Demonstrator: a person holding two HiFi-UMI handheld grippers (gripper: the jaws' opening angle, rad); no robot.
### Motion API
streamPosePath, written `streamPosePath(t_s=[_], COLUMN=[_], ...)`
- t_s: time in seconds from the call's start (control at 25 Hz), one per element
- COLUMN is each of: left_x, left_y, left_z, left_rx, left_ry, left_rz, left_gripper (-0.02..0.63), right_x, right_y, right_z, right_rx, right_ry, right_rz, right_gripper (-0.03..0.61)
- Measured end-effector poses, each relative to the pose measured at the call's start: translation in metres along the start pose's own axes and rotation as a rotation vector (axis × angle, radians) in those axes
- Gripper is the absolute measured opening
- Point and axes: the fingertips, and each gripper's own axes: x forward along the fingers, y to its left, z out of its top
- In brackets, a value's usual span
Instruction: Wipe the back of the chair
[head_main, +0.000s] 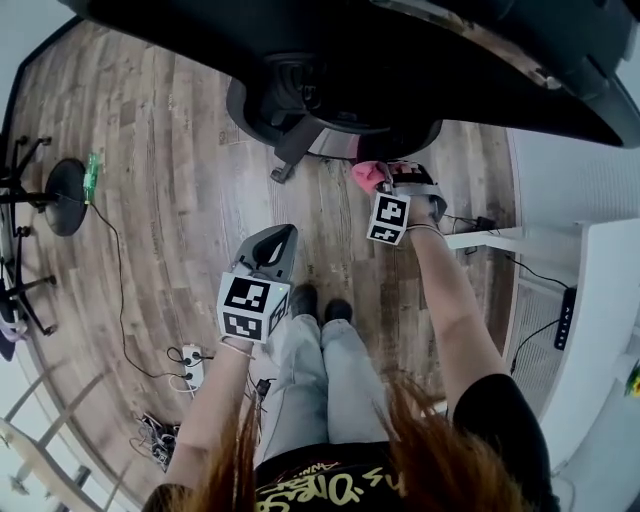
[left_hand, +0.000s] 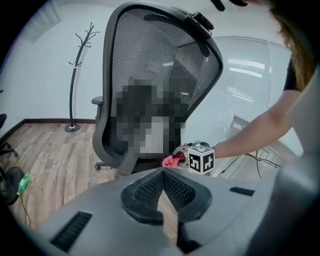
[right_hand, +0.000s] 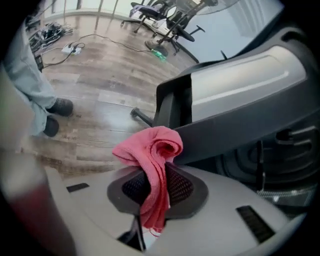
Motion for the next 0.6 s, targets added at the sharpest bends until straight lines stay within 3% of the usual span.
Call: streamPosePath(t_s=[0.28,0.6], left_x=[0.001,-0.007], left_y=[-0.019,-0.089], left_z=[0.019,0.106], left_rx=[0.036,0.146], left_ry=[-0.009,-0.080], left_rz=[-0.048,-0.174], left_gripper=[-0.008,-0.008], right_x=[-0.058,-0.223], right_y=[-0.002,-0.064], right_z=[0.001,-0.037], right_rx=[0.226,0.456], right_ry=[-0.102,-0.223], right_rz=[-0.095,-0.352], right_gripper=[0.064,0.064])
